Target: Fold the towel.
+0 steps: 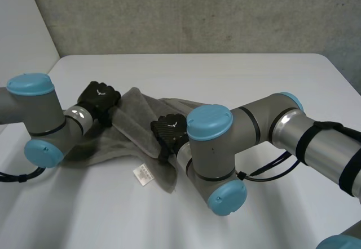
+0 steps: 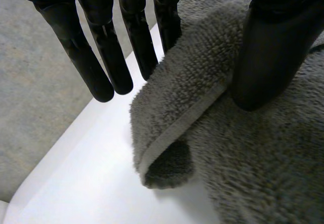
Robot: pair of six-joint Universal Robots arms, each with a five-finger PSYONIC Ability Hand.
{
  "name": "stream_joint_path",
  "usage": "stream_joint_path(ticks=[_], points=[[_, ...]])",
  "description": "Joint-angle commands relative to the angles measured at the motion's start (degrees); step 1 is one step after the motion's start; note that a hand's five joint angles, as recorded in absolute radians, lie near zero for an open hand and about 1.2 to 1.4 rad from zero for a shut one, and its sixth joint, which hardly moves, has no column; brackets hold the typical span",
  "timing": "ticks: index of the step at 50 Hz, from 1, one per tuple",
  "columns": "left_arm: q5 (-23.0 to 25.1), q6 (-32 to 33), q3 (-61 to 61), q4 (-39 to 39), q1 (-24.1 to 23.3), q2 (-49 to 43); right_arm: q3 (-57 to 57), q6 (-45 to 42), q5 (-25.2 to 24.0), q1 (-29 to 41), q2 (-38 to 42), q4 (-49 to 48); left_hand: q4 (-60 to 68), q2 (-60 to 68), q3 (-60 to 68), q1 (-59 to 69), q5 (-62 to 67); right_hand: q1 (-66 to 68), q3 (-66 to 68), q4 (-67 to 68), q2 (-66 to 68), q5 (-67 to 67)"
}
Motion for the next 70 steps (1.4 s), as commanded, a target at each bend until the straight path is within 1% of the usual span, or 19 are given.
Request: stream_joint_path(ticks=[1, 5, 12, 13, 14, 16, 17, 18, 25, 27, 30, 35, 38, 40, 43, 52, 58, 63, 70], points=[[0.4, 0.1, -0.4, -0.1, -0.1, -0.3, -0.4, 0.4, 0.0, 0.0, 1.2, 0.3, -7.1, -7.1, -7.2, -6.8, -7.1, -14.1, -14.2, -14.3, -14.4, -14.1], [0.0, 0.0, 0.0, -0.2, -0.1, -0.3, -0.6, 0.9, 0.0, 0.2, 1.2, 0.3, -20.5, -20.5, -20.6, -20.2, -20.5, -21.4, -21.4, -21.5, -21.6, -21.3], [-0.1, 0.0, 0.3, -0.2, 0.0, -0.3, -0.8, 0.8, 0.0, 0.2, 1.3, 0.2, -12.8, -12.8, -12.9, -12.5, -12.8, -16.0, -16.0, -16.1, -16.2, -15.9], [0.0, 0.0, 0.1, -0.2, 0.0, -0.3, -1.0, 0.7, 0.0, 0.2, 1.6, 0.2, -3.3, -3.3, -3.4, -3.0, -3.3, -10.0, -10.0, -10.1, -10.2, -9.9], [0.0, 0.0, 0.1, -0.2, 0.0, -0.3, -1.0, 0.7, 0.0, 0.2, 1.6, 0.2, -3.2, -3.2, -3.3, -2.9, -3.2, -9.9, -10.0, -10.1, -10.2, -9.9], [0.0, 0.0, 0.0, -0.2, -0.1, -0.2, -1.2, 0.6, 0.1, 0.2, 2.1, 0.2, 20.2, 20.2, 20.1, 20.5, 20.2, 18.2, 18.1, 18.0, 17.9, 18.2], [0.0, 0.0, 0.0, -0.2, -0.1, -0.2, -1.2, 0.6, 0.1, 0.2, 2.1, 0.2, 20.3, 20.3, 20.2, 20.6, 20.3, 18.3, 18.3, 18.2, 18.1, 18.4], [-0.1, -0.1, -0.1, -0.2, -0.1, 0.2, -1.4, 0.6, 0.1, 0.1, 1.9, 0.2, 20.3, 20.3, 20.2, 20.6, 20.3, 37.5, 37.5, 37.3, 37.2, 37.6], [-1.1, -1.7, -1.2, -3.3, -1.3, 6.2, -1.1, 1.0, 1.5, -2.6, -6.7, -0.4, 20.3, 20.3, 20.2, 20.6, 20.3, 38.0, 37.9, 37.8, 37.7, 38.0], [-1.1, -6.8, -2.6, -5.3, -2.4, 11.9, -0.8, 0.8, 2.3, -5.9, -14.8, -1.6, 20.3, 20.3, 20.2, 20.6, 20.3, 38.0, 37.9, 37.8, 37.7, 38.0], [-1.2, -10.9, -2.9, -5.4, -3.7, 14.9, -0.8, 0.0, 2.0, -7.7, -18.5, -2.3, 20.3, 20.3, 20.2, 20.6, 20.3, 38.0, 37.9, 37.8, 37.7, 38.0], [-1.6, -31.0, -3.2, -5.4, -7.4, 28.0, -3.9, -6.7, -1.6, -13.4, -29.9, 1.7, 20.3, 20.3, 20.2, 20.6, 20.3, 38.0, 37.9, 37.8, 37.7, 38.0], [-1.7, -35.9, -3.5, -5.5, -7.8, 30.9, -5.5, -14.6, -5.3, -14.2, -31.9, 7.8, 20.3, 20.3, 20.2, 20.6, 20.3, 38.0, 37.9, 37.8, 37.7, 38.0], [-1.7, -43.0, -5.7, -5.4, -8.4, 35.5, -5.9, -18.4, -6.2, -14.3, -32.4, 10.9, 20.3, 20.3, 20.2, 20.6, 20.3, 38.0, 37.9, 37.8, 37.7, 38.0], [-1.4, -46.4, -9.2, -5.5, -9.8, 37.7, -6.0, -24.2, -6.5, -14.7, -32.6, 17.4, 20.3, 20.3, 20.2, 20.6, 20.3, 38.0, 37.9, 37.8, 37.7, 38.0], [-1.5, -46.4, -16.0, -5.6, -14.2, 35.3, -3.0, -28.4, -6.8, -15.9, -30.8, 30.3, 20.3, 20.3, 20.2, 20.6, 20.3, 38.0, 37.9, 37.8, 37.7, 38.0], [-1.5, -46.3, -16.8, -5.5, -14.7, 24.4, 0.5, -31.2, -6.6, -16.3, -26.4, 31.1, 20.3, 20.3, 20.2, 20.6, 20.3, 38.0, 37.9, 37.8, 37.7, 38.0], [-1.2, -46.3, -14.3, -4.5, -16.3, 17.1, 3.6, -32.3, -5.4, -16.3, -23.7, 26.9, 20.3, 20.3, 20.2, 20.6, 20.3, 38.0, 37.9, 37.8, 37.7, 38.0], [-3.8, -46.0, -10.5, 0.3, -16.8, 12.0, 11.8, -31.9, 1.9, -20.2, -25.4, 13.6, 20.3, 20.3, 20.2, 20.6, 20.3, 38.0, 37.9, 37.8, 37.7, 38.0]])
